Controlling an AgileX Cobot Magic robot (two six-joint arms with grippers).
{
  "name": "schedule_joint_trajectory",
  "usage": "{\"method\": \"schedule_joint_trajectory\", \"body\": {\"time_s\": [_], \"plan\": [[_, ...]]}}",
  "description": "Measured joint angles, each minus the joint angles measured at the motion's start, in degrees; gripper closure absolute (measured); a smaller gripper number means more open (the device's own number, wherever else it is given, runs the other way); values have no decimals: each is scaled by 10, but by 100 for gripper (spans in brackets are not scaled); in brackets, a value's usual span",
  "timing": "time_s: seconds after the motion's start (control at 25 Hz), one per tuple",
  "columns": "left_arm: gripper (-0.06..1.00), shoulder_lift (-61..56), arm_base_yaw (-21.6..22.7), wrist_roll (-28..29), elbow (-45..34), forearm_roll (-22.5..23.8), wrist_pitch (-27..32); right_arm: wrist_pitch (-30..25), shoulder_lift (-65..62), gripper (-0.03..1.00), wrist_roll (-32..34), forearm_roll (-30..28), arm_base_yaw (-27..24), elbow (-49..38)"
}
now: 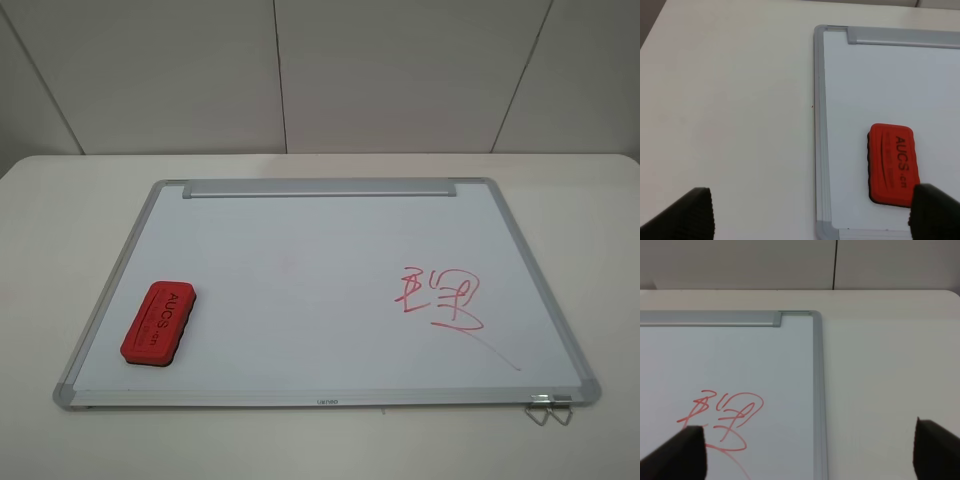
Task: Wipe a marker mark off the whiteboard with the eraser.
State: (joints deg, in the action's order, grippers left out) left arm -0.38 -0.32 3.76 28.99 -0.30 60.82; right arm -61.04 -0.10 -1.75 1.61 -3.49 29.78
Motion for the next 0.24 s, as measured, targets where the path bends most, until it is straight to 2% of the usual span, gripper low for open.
{"method": "schedule_joint_trajectory", "body": {"time_s": [0.24], "plan": [[17, 0, 0, 0, 0, -1, 0, 0, 0, 26, 0, 0, 0, 0]]}}
